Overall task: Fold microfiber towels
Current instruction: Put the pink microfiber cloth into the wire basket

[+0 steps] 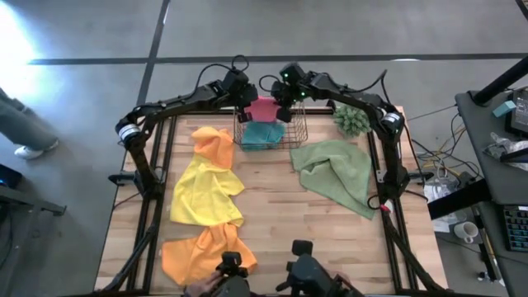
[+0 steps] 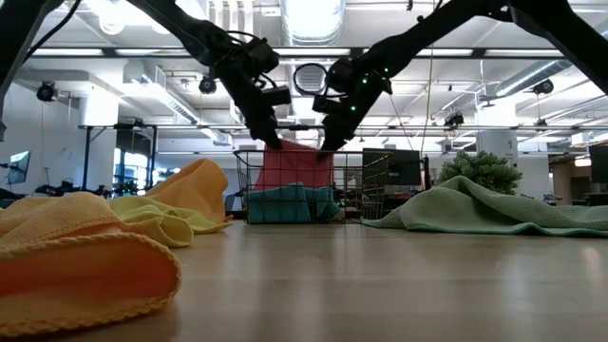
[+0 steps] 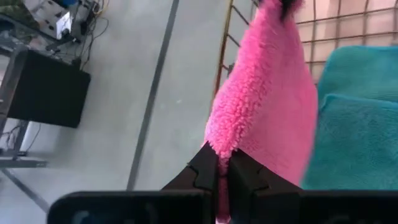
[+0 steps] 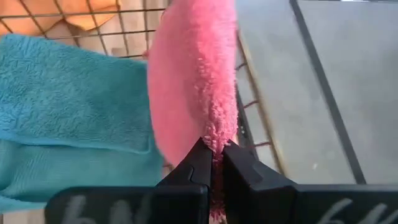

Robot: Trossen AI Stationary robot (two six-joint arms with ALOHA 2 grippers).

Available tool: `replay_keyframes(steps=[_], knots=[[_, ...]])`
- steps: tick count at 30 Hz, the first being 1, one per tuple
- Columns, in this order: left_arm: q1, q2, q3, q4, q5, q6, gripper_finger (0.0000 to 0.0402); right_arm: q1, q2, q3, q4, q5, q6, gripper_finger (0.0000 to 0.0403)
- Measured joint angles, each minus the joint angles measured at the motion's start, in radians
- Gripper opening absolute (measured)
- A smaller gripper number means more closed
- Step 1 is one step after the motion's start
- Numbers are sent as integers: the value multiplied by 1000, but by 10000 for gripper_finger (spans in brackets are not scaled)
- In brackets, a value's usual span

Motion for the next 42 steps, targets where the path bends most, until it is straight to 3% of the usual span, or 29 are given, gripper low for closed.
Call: replay_keyframes(steps=[6, 12, 17, 26, 36, 42], knots=[[-5, -1, -21, -51, 103, 0, 0, 5, 0, 31, -79, -3, -11, 8], [-9, 0, -58, -73, 122, -32, 0, 20, 0, -5, -123, -30, -3, 8], [-14, 0, -61, -150, 141, -35, 0, 47, 0, -10, -153, -91, 3, 8], [-38, -2, -59, -269, 277, -43, 0, 84, 3, -12, -251, -180, 46, 8], [-59, -2, -61, -345, 291, -105, 2, 139, 11, -15, -259, -197, 56, 9], [-57, -2, -67, -365, 287, -105, 46, 142, 28, -15, -263, -194, 62, 28]])
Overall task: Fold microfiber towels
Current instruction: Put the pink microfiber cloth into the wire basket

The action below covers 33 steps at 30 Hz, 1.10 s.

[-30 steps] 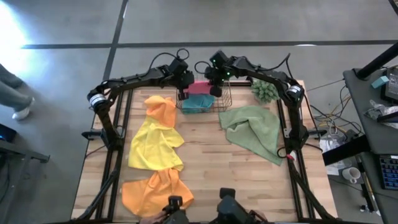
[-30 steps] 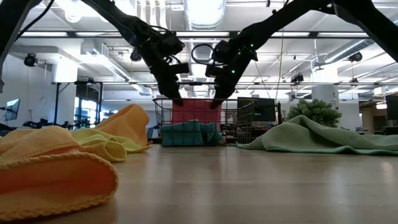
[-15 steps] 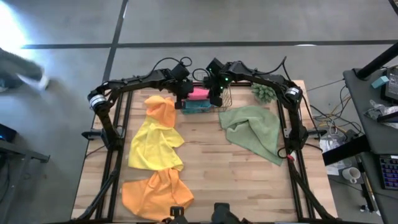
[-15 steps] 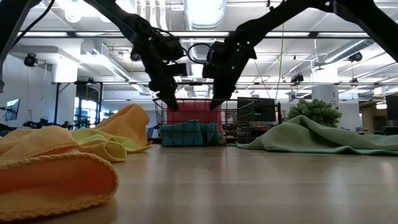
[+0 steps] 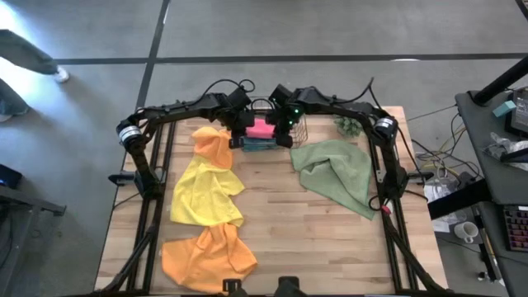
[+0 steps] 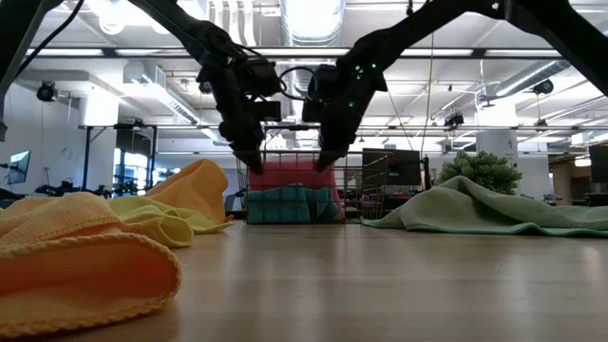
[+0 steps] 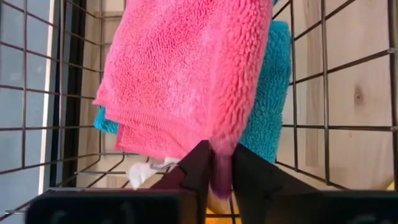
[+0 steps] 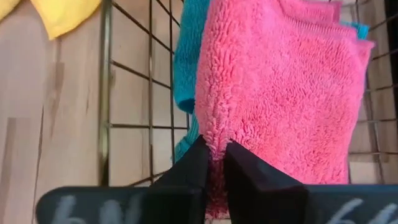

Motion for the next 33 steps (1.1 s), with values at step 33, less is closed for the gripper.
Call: replay_keyframes(steps=[33], knots=[[2, -252, 70, -201, -24, -79, 144, -7, 119, 222, -80, -94, 19, 71]])
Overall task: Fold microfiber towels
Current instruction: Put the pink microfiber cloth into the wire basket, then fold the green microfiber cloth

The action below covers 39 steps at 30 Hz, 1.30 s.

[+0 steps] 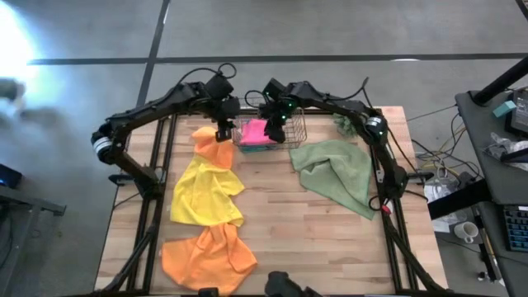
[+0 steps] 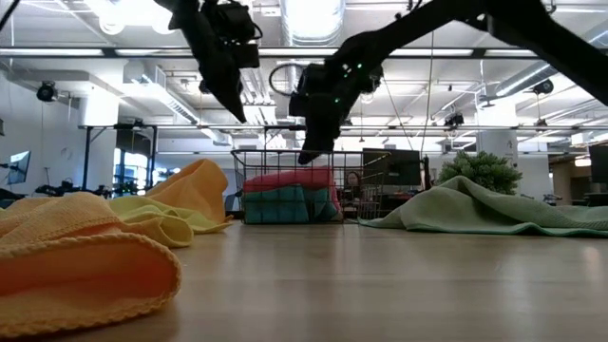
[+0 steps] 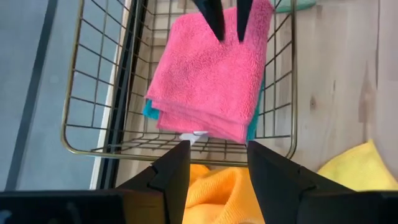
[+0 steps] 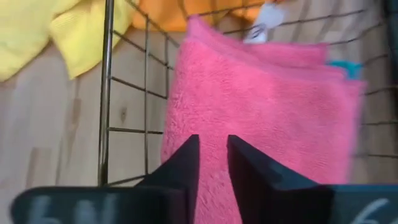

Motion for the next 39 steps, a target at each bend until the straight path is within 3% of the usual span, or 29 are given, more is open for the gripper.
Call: replay_keyframes(steps=[6, 15, 19, 22, 26, 39], knots=[[0, -19, -43, -1, -2, -1, 144, -6, 98, 130, -100, -69, -28, 13], [0, -12, -114, 0, -3, -2, 144, -6, 284, 343, -324, -98, -65, 9], [0, -12, -131, -2, -7, -3, 144, -6, 343, 372, -344, -64, -27, 8], [0, -12, -131, -1, -8, -9, 144, -6, 350, 376, -336, -21, -12, 8], [0, -12, -129, 0, -11, -10, 144, -6, 348, 374, -342, -40, -25, 8], [0, -22, -130, -31, -56, -33, 144, -13, 166, 373, -337, -2, -54, 8]])
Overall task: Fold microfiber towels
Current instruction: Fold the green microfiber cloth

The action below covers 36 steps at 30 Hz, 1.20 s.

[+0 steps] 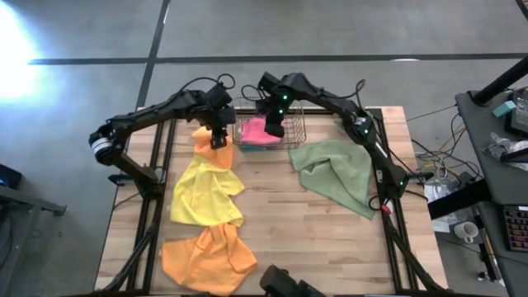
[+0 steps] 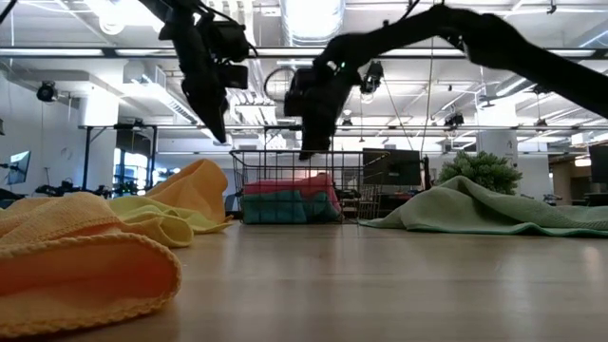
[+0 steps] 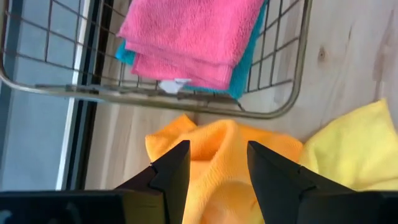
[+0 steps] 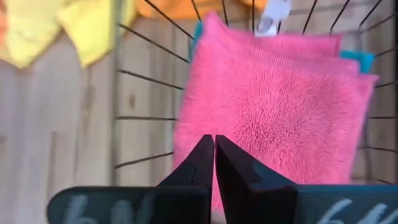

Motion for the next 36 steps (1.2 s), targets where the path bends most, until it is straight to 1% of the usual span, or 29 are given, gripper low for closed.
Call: replay_keyframes(steps=[7, 12, 16, 20, 29, 31, 33, 36], knots=[[-4, -53, -3, -70, 2, -124, 144, 28, -115, 0, -51, -3, 0, 8], [-44, -123, -26, -94, 4, -212, 144, 81, -159, -3, -147, -8, -17, 8], [-118, -212, -100, -93, 4, -289, 144, 138, -171, -4, -213, -7, -6, 8], [-224, -292, -183, -76, 5, -377, 144, 218, -175, -6, -265, -8, 10, 8], [-442, -415, -305, -66, 3, -584, 144, 378, -191, -13, -264, -3, 130, 8], [-479, -430, -322, -65, 3, -607, 144, 414, -191, -20, -264, 12, 165, 8], [-507, -445, -343, -65, 2, -622, 144, 452, -192, -36, -265, 52, 197, 8], [-536, -461, -383, -65, 1, -629, 144, 502, -202, -83, -265, 97, 237, 8]])
